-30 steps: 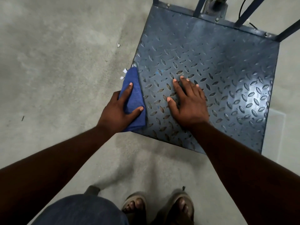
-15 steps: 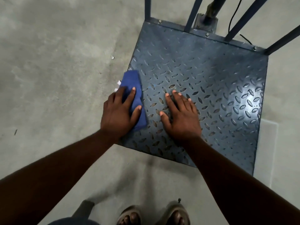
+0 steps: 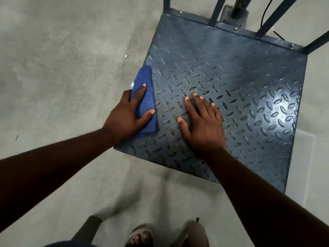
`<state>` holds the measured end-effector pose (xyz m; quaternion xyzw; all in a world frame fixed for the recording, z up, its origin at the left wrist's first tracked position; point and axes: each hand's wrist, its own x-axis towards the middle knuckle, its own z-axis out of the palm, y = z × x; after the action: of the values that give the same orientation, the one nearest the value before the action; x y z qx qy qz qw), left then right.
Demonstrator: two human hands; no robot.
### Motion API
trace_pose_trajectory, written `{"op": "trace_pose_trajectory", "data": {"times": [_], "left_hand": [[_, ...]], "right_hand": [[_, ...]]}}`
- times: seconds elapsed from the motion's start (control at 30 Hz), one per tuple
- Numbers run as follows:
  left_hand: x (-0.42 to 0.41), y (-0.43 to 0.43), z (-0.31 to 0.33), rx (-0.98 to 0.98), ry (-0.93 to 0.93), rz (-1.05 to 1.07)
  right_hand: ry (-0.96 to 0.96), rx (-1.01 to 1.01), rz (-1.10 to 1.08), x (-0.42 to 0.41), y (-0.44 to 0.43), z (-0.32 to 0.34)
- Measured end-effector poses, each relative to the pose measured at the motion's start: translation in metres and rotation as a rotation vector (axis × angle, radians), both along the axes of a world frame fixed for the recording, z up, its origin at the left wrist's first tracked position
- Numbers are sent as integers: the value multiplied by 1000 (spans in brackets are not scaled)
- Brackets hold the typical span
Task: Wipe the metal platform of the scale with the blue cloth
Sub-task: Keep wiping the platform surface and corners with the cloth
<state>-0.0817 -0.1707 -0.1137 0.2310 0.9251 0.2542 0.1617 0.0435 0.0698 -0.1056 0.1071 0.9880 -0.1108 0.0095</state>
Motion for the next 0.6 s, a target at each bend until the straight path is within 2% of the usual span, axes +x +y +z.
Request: {"op": "trace_pose_trajectory", "data": {"times": [0.13, 0.3, 0.37, 0.47, 0.6], "left_hand": [[-33, 15, -3, 14, -48, -5], [-159, 108, -7, 36, -84, 27], [-186, 139, -4, 36, -105, 75], [-183, 149, -4, 29, -71, 111], [-132, 99, -16, 29, -2, 98]], "right_hand": [[3, 7, -2, 0, 0, 0], [-12, 12, -1, 0, 1, -2], [-20, 15, 4, 0, 2, -3], [-25, 17, 7, -1, 2, -3], [-7, 5, 2, 0, 3, -3]]}}
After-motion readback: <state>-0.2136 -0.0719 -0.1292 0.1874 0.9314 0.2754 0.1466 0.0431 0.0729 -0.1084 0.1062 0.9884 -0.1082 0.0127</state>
